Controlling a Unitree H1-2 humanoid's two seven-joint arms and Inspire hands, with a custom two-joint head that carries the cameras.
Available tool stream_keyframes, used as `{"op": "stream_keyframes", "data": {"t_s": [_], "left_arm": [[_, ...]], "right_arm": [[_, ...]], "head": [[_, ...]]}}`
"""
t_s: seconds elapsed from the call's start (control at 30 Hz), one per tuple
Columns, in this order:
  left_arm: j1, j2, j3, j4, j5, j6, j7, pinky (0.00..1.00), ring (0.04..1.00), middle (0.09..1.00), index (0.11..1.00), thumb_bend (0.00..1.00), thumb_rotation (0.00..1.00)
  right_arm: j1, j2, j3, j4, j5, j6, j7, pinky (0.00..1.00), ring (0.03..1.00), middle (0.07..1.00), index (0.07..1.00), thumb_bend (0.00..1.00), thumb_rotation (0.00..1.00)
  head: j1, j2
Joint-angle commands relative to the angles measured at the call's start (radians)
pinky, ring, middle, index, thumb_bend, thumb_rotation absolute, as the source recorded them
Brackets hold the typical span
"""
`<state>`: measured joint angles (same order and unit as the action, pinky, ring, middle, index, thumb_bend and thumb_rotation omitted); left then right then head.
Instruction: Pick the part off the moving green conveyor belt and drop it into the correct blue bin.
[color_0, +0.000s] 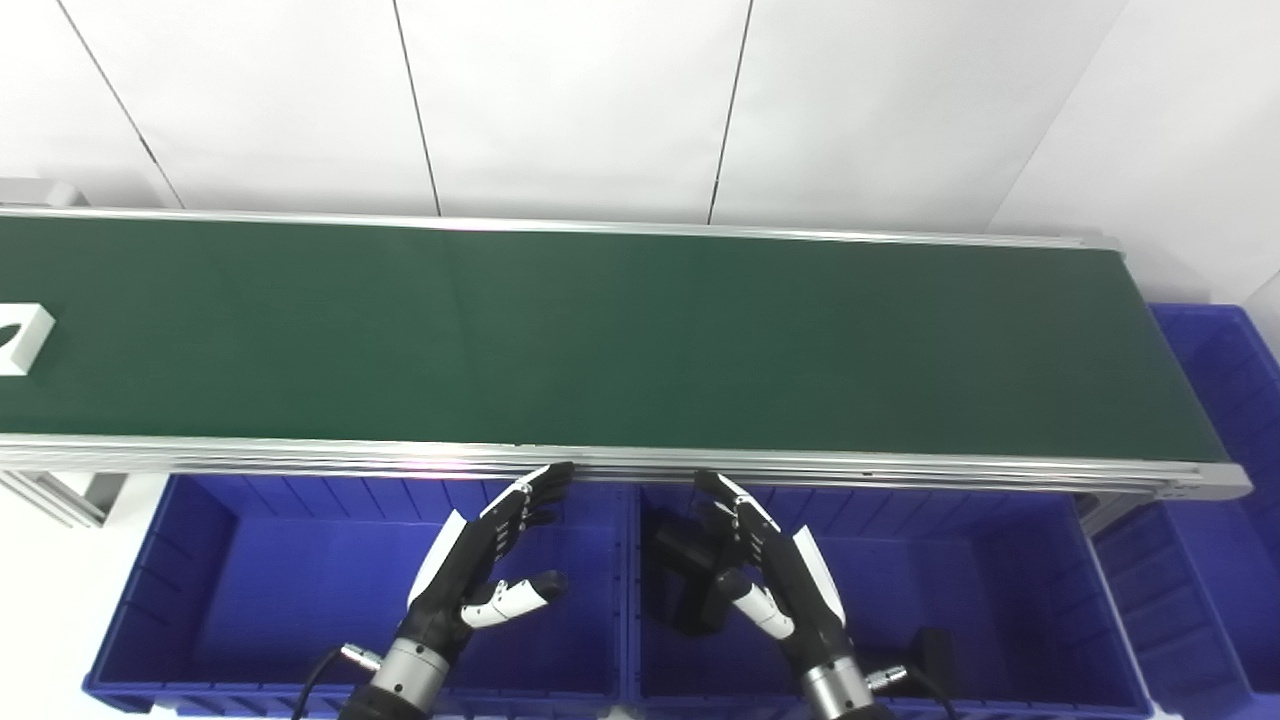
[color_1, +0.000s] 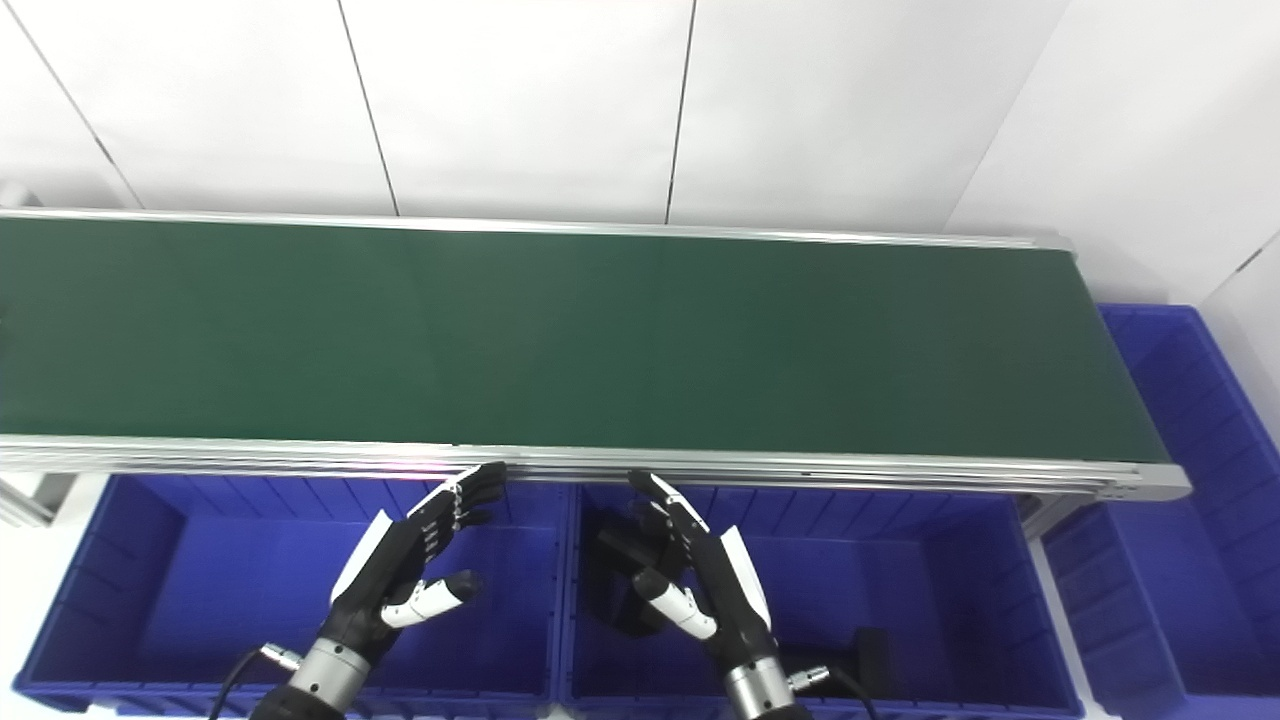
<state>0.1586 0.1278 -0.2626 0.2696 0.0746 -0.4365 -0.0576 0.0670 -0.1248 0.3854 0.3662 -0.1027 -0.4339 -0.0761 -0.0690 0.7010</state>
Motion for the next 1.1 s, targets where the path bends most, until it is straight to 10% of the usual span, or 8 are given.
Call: {"op": "stream_keyframes", "data": {"t_s": [0.0,1.07], "left_arm": [[-0.008,0.008,-0.004,-0.018,0.004,-0.033,0.015,0.84,0.877,0.893,0.862,0.96,0.74],[-0.002,0.018,-0.032,-0.019,0.005,-0.033,0.033,0.84,0.873,0.889,0.857,0.96,0.75]], "right_arm": [[-0.009,0.002,-0.003,-0.026,-0.001,-0.036,0.002,0.81,0.849,0.899,0.883,0.95,0.92],[-0.009,0.002,0.001,-0.018,0.002,-0.036,0.004,0.8,0.844,0.895,0.879,0.93,0.93]], "head": [[0.0,0.001],[0.023,-0.006]]}}
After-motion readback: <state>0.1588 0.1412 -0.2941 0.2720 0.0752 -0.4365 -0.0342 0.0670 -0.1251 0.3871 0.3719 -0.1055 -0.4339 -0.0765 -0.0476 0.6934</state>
